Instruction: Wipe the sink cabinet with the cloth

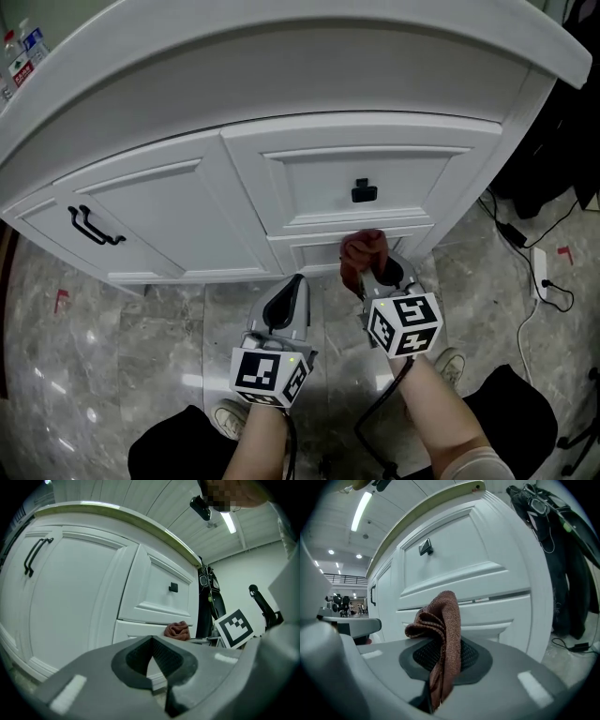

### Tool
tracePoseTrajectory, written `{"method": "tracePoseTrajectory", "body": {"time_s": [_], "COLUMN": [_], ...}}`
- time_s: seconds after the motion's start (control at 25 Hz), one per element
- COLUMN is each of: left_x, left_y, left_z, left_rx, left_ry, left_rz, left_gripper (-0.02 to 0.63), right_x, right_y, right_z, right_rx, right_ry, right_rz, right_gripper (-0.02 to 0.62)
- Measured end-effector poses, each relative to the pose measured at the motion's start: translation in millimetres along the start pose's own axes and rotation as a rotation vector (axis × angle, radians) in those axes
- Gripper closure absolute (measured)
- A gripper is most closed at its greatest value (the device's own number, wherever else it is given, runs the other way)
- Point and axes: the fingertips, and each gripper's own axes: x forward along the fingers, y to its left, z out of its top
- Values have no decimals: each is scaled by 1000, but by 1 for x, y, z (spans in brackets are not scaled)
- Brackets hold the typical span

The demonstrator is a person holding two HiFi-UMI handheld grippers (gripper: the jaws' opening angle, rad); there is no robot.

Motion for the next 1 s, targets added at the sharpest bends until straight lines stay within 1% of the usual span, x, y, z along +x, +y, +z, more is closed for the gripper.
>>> {"method": "tracePoseTrajectory", "body": {"time_s": [0.12,0.36,0.56,0.64,0.72,0.84,1.0], "left_x": [6,14,16,14,10,3,-8], "left_y": [-11,-29,-37,-37,-33,-24,-4], "left_z": [-2,-8,-11,-11,-14,-19,-20], "left_rx": [9,41,46,40,29,29,65], "left_ry": [7,28,36,30,30,40,46], "left_rz": [-16,-46,-56,-54,-45,-32,8], "left_gripper": [605,605,605,605,605,605,605], "right_x": [-12,-39,-55,-57,-56,-47,-22], "right_y": [-25,-84,-106,-102,-88,-54,4], "right_z": [2,9,12,11,6,-6,-29], "right_rx": [2,38,71,69,63,70,74], "right_ry": [1,-24,-44,-40,-31,-19,2], "right_rz": [-46,-154,-215,-216,-194,-132,-25], "right_gripper": [511,511,512,514,514,514,514]}}
